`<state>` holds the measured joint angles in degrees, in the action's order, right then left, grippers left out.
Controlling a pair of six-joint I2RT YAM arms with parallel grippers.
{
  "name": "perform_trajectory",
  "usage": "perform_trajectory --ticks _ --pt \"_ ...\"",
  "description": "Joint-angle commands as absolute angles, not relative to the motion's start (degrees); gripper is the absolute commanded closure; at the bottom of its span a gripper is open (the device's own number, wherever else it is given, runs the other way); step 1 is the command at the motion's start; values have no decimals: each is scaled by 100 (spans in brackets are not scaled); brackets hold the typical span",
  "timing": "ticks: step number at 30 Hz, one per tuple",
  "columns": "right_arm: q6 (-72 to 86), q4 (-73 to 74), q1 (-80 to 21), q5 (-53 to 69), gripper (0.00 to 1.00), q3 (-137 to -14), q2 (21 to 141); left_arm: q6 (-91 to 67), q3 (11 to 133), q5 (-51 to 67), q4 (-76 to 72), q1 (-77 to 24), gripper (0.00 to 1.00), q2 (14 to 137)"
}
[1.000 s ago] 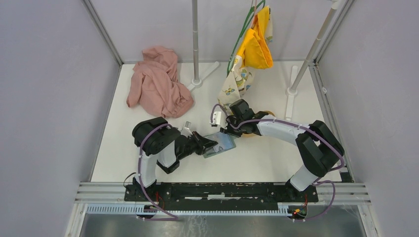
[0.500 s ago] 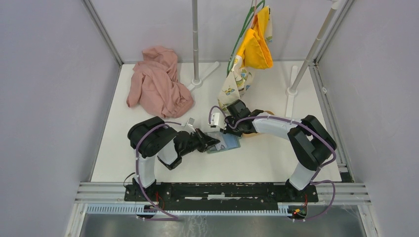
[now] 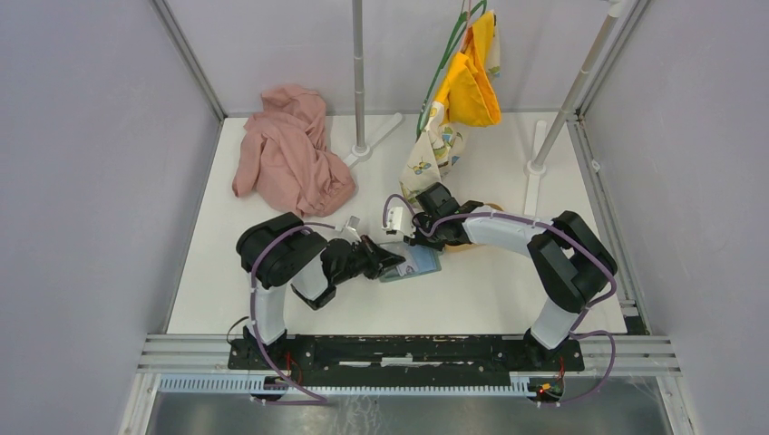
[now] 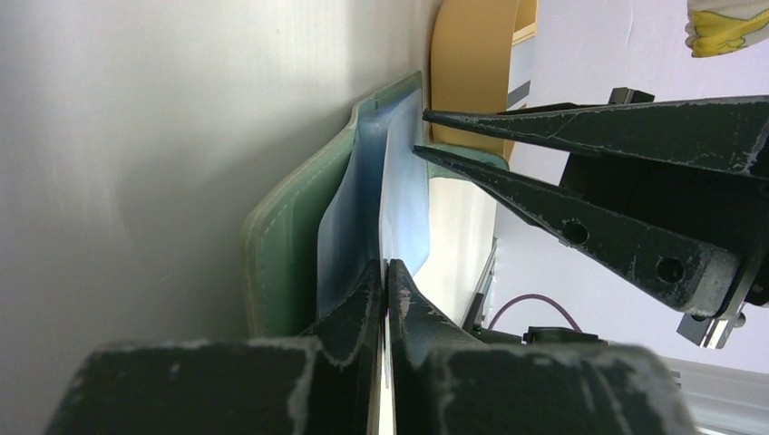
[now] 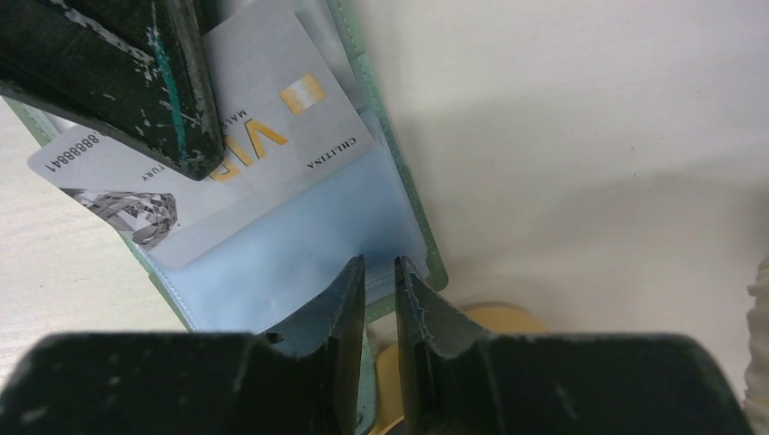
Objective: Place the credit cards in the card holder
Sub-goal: Insert the credit card into the card holder.
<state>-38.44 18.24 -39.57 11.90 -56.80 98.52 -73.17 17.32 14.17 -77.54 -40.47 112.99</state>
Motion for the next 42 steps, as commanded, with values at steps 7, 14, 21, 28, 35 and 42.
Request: perform_trajectory --ticks 7,14,21,28,35,42 --pt "-3841 2156 -3955 1173 76 -5792 9993 -7248 2031 1573 -7494 -4033 91 11381" --pt "-3815 2157 -3954 1254 76 -5790 9949 -7278 2275 1617 -7396 -4093 90 11520" --pt "-3775 2135 -3953 1352 74 -5795 9830 -7202 2432 1643 -7172 -4145 84 11499" --pt "-3516 1846 -3807 1986 68 -5652 9290 -7086 2446 1635 -6928 -4140 75 11361" --pt "-3751 1814 -3711 3294 70 -5451 8967 -7070 2464 1647 -6912 -4140 69 11318" --pt "-4435 1564 -4091 4230 76 -4892 8357 -7080 2522 1731 -6882 -4141 69 11380"
